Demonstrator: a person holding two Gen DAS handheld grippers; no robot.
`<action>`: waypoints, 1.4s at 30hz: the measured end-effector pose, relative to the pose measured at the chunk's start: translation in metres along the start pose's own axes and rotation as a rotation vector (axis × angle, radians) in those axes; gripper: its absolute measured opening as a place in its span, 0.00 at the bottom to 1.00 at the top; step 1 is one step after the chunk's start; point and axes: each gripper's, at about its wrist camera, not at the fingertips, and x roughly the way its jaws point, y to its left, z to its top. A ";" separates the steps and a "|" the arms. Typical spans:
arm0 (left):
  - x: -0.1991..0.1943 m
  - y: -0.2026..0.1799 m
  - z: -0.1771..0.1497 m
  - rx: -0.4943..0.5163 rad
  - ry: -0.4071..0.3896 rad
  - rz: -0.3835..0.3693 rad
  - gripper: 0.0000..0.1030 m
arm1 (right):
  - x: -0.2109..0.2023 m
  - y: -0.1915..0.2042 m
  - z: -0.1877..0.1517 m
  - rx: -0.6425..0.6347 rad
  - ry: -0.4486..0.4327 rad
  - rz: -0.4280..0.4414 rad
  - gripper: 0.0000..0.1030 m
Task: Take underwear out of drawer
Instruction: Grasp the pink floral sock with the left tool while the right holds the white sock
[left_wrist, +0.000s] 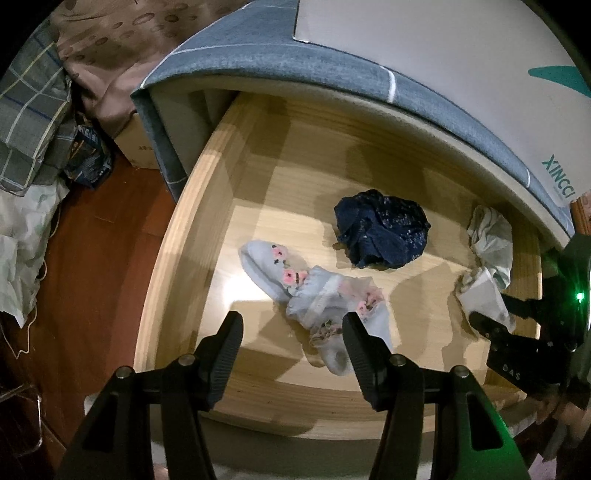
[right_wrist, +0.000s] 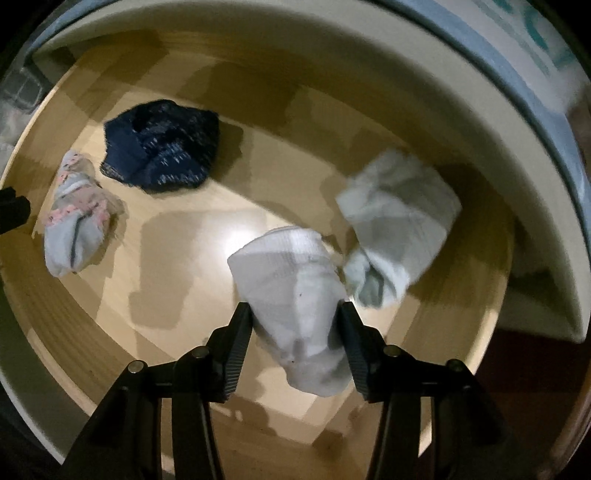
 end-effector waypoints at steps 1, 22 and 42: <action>0.000 0.000 0.000 0.000 0.001 -0.002 0.56 | 0.001 -0.002 -0.003 0.015 0.012 -0.002 0.45; 0.010 -0.008 -0.001 0.042 0.065 -0.028 0.56 | 0.007 -0.060 -0.069 0.366 0.185 0.044 0.44; 0.058 -0.039 0.044 -0.010 0.266 -0.110 0.56 | 0.000 -0.059 -0.110 0.401 0.141 0.031 0.45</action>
